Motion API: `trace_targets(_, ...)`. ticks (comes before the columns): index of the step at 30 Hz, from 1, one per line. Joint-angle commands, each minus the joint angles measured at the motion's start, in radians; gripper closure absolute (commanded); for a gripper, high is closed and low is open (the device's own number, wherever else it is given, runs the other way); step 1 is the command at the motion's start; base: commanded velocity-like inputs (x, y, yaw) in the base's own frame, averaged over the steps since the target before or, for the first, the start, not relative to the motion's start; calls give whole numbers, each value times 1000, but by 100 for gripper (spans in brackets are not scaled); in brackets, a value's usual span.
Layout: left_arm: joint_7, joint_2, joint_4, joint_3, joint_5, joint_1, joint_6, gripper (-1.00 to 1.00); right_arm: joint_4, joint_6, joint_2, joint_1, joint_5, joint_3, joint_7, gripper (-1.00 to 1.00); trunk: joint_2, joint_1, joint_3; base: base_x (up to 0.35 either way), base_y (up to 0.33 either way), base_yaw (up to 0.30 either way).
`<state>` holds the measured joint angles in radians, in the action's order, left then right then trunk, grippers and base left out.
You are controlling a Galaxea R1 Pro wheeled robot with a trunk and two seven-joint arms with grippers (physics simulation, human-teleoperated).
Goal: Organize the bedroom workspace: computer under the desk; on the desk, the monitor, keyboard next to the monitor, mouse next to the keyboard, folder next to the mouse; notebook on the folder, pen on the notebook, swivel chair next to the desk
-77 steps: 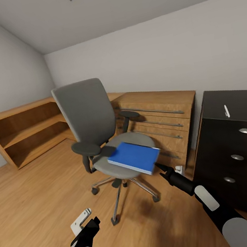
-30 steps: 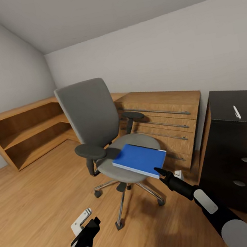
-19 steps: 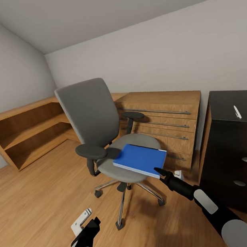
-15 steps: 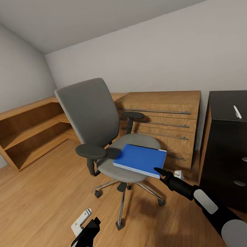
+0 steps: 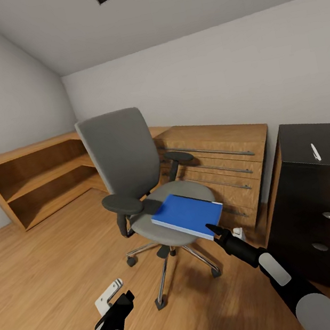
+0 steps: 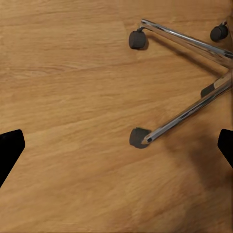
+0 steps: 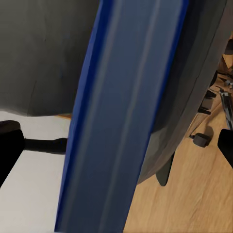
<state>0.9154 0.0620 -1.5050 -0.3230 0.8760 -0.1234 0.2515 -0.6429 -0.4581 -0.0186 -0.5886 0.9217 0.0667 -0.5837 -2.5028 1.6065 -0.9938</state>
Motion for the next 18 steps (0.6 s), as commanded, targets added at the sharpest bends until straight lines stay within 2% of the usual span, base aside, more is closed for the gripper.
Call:
trace_targets(1,7,1,-1,-1,3,-1,5,-100,0,-8,0,-1,6,2,-1,-100,0,0,-1,0,0,0)
trace_targets(5,7,1,-1,-2,4,-1,4,-100,0,-8,0,-1,6,2,-1,-100,0,0,-1,0,0,0)
trace_targets(10,7,1,-1,-2,4,-1,4,-100,0,-8,0,0,6,2,-1,-100,1,-2,18,0,0,0)
trace_targets(18,7,1,-1,-2,4,-1,3,-100,0,-8,-1,-1,6,2,-1,-100,1,-2,18,0,0,0)
